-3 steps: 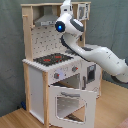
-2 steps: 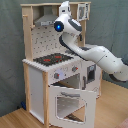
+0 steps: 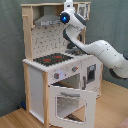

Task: Play with the kitchen

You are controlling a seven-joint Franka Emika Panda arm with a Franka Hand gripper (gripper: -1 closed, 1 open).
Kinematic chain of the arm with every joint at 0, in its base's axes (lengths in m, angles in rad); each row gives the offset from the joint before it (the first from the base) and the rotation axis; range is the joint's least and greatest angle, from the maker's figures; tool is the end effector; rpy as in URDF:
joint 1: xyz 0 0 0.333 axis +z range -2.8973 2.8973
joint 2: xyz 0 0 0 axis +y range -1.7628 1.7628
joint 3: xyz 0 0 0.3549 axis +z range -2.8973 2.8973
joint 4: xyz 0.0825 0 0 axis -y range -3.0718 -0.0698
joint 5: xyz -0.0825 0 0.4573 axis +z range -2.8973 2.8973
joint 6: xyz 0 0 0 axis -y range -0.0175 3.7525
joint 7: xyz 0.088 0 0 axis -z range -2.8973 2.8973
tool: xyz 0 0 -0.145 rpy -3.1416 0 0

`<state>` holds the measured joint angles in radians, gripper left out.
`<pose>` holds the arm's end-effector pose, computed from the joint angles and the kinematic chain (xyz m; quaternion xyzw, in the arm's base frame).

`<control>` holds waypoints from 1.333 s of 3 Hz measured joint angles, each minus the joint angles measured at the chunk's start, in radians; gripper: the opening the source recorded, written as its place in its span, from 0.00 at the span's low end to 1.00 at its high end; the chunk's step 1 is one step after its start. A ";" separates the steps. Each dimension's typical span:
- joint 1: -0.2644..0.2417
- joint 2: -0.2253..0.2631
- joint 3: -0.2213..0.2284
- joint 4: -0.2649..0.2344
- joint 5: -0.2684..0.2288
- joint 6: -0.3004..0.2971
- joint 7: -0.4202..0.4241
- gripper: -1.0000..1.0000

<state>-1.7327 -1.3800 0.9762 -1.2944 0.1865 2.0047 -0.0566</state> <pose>0.6194 0.3360 0.7785 0.6783 -0.0240 0.3892 0.6227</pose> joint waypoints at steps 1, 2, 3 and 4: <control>0.045 0.000 -0.001 -0.084 0.000 0.047 -0.031 0.00; 0.095 -0.001 -0.001 -0.160 -0.001 0.084 -0.053 0.00; 0.155 -0.006 -0.001 -0.245 -0.002 0.123 -0.076 0.00; 0.202 -0.013 0.001 -0.318 -0.002 0.171 -0.094 0.00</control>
<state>-1.5302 -1.3928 0.9773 -1.6128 0.1848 2.1760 -0.1510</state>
